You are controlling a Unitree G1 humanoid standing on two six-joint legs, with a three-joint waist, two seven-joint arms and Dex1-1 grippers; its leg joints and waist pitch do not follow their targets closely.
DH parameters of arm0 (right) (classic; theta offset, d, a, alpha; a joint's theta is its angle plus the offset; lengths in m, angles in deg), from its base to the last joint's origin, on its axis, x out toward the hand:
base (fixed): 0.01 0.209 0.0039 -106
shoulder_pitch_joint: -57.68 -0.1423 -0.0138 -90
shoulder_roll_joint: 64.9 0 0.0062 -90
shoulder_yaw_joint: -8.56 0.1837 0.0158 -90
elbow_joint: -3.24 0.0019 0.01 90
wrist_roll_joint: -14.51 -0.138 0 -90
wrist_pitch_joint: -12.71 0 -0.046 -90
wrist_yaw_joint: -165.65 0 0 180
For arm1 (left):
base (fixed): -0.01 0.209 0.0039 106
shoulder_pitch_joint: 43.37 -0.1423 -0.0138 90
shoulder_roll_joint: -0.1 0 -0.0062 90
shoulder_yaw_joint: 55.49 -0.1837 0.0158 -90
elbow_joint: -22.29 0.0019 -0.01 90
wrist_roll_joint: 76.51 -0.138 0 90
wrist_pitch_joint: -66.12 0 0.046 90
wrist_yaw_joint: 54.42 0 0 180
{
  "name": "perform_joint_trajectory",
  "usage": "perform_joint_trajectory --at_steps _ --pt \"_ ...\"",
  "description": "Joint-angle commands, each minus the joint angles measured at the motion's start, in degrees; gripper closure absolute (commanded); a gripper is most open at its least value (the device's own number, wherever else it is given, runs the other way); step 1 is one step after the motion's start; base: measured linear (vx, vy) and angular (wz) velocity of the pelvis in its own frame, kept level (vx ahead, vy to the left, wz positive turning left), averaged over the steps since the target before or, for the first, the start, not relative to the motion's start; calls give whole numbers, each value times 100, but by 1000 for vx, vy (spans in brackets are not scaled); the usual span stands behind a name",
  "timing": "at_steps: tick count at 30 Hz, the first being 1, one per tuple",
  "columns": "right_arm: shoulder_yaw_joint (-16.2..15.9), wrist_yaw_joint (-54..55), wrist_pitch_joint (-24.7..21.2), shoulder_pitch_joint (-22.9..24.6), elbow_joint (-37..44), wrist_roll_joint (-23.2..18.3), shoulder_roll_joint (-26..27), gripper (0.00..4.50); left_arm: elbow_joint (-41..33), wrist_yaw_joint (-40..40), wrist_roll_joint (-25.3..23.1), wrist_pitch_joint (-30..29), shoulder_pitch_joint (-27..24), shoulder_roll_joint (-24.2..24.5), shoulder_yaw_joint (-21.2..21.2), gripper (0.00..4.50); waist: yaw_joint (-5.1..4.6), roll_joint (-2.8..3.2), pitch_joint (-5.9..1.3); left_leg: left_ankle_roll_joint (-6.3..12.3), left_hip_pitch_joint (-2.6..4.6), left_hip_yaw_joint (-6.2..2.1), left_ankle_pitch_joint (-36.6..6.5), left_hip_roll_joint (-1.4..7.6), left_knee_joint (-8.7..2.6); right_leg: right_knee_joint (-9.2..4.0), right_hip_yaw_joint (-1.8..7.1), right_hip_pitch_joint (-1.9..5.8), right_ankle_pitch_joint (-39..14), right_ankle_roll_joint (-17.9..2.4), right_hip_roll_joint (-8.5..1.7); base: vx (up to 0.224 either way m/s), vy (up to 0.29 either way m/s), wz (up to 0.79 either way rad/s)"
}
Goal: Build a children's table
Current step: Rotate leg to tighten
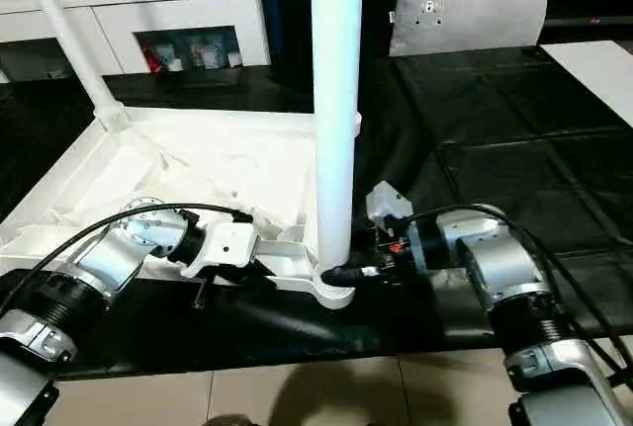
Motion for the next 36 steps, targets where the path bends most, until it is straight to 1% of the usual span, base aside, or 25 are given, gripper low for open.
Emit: perform_joint_trajectory --at_steps 1,4,6,7,10,11,12,13,14,15,16,17,18,19,20,21,22,23,25,26,28,31,33,34,36 --pt "-22 46 -170 0 208 -113 83 226 41 233 -93 -55 -88 -8 -202 450 -34 -76 -402 536 14 -118 -179 428 -398 -369 453 382 -1742 -172 -502 0 0 0" --pt "72 585 -625 140 669 -268 356 243 -1 129 52 -637 -52 -159 -67 450 -41 -49 -403 498 24 -133 -126 444 -404 -369 461 384 -1647 -184 -502 0 0 0" --pt "119 1144 -830 205 854 -185 580 243 98 -198 33 -964 42 -334 36 450 -62 -41 -401 466 12 -127 -158 423 -408 -364 458 386 -1686 -179 -505 0 0 0" --pt "118 1327 -853 215 875 -111 644 246 150 -333 13 -1052 80 -391 72 450 -87 -62 -375 421 9 -110 -223 385 -413 -412 440 385 -1887 -102 -487 0 0 0" --pt "260 2266 -1209 123 749 90 1038 249 401 -982 -48 -1389 270 -668 254 450 -244 -17 -309 212 56 -83 -657 282 -420 -591 329 369 -2736 217 -439 0 0 0" --pt "335 2770 -1346 56 634 222 1256 249 519 -1294 -58 -1582 372 -814 343 450 -318 -18 -290 139 100 -89 -921 242 -402 -684 248 367 -3082 411 -427 0 0 0" --pt "420 3473 -1465 -51 431 440 1558 249 690 -1782 -98 -1869 533 -1014 464 450 -389 -7 -277 89 120 -84 -1007 242 -398 -715 225 357 -3163 477 -403 0 0 0" --pt "465 3768 -1474 -92 341 515 1699 249 769 -2011 -111 -1993 611 -1114 527 450 -499 10 -266 32 153 -123 -1280 248 -392 -785 106 366 -3305 597 -376 0 0 0" --pt "518 4013 -1409 -131 242 546 1833 249 834 -2193 -111 -2077 678 -1200 584 450 -630 92 -259 59 208 -177 -1719 354 -422 -816 48 398 -3319 661 -362 0 0 0" --pt "594 4372 -1338 -199 72 599 1991 249 931 -2442 -111 -2139 766 -1307 656 450 -750 134 -252 138 121 -303 -2170 560 -558 -661 100 526 -2944 603 -392 0 0 0" --pt "682 4783 -1300 -268 -93 659 2148 249 1009 -2676 -140 -2195 851 -1401 705 450 -779 152 -250 154 68 -383 -2424 682 -644 -479 179 584 -2698 572 -395 0 0 0" --pt "757 5066 -1244 -320 -230 677 2257 249 1055 -2808 -171 -2218 905 -1455 722 450 -778 188 -251 94 82 -469 -2849 835 -810 -109 443 591 -2171 381 -438 0 0 0" --pt "816 5311 -1160 -367 -359 696 2347 249 1080 -2905 -191 -2226 946 -1510 731 450 -841 117 -226 26 99 -432 -2930 750 -790 -178 527 530 -2095 290 -471 0 0 0" --pt "841 5515 -1085 -390 -417 716 2415 249 1092 -2950 -222 -2244 974 -1571 755 450 -873 -30 -199 -114 252 -222 -2538 222 -487 -640 428 320 -3228 264 -545 59 -11 9" --pt "845 5556 -1068 -394 -427 721 2430 249 1095 -2957 -228 -2247 980 -1585 763 450 -852 -100 -215 84 226 -69 -1556 -76 -252 -759 330 325 -4016 356 -626 59 -11 9" --pt "861 5683 -912 -380 -406 807 2473 249 1083 -2944 -267 -2253 985 -1606 754 450 -817 -84 -218 302 27 -101 -1010 -9 -298 -762 288 435 -4020 553 -592 65 -15 -1" --pt "879 5703 -755 -355 -368 846 2509 196 1076 -2939 -307 -2253 988 -1610 739 450 -807 -36 -278 342 36 -113 -820 19 -336 -749 285 437 -3761 571 -538 0 0 0" --pt "939 5725 -576 -323 -319 868 2564 183 1085 -2947 -349 -2245 990 -1599 718 450 -804 8 -326 405 1 -186 -585 155 -398 -657 319 440 -2996 413 -494 0 0 0" --pt "1007 5581 -384 -207 -135 826 2571 177 1154 -3002 -416 -2107 989 -1533 683 450 -818 39 -337 515 -49 -269 -412 307 -437 -514 366 455 -2035 77 -489 0 0 0" --pt "1028 5548 -323 -148 -54 805 2543 163 1184 -3032 -443 -2040 984 -1494 668 450 -813 35 -346 547 -22 -265 -440 331 -443 -472 396 451 -1767 -92 -503 0 0 0" --pt "1045 5526 -235 -86 15 788 2504 147 1218 -3053 -467 -1962 981 -1451 643 450 -784 39 -353 584 -27 -244 -378 321 -435 -433 427 469 -1577 -250 -536 0 0 0" --pt "1028 5080 9 385 574 600 2142 125 1375 -3086 -540 -1781 981 -1287 624 450 -715 32 -377 684 -40 -233 -124 322 -422 -374 451 500 -1271 -342 -550 0 0 0" --pt "1033 4883 55 623 857 496 1967 114 1440 -3114 -581 -1689 974 -1238 631 450 -652 38 -358 755 -35 -213 -116 319 -415 -396 455 495 -1313 -258 -536 0 0 0" --pt "1036 4770 81 742 984 497 1877 90 1476 -3121 -613 -1629 970 -1214 627 450 -608 31 -362 776 -27 -217 -87 330 -422 -397 452 494 -1320 -213 -524 0 0 0" --pt "998 4607 111 998 1230 608 1616 85 1516 -3124 -645 -1484 942 -1165 629 450 -593 27 -340 742 -42 -214 -213 317 -434 -430 429 507 -1484 -121 -513 0 0 0"
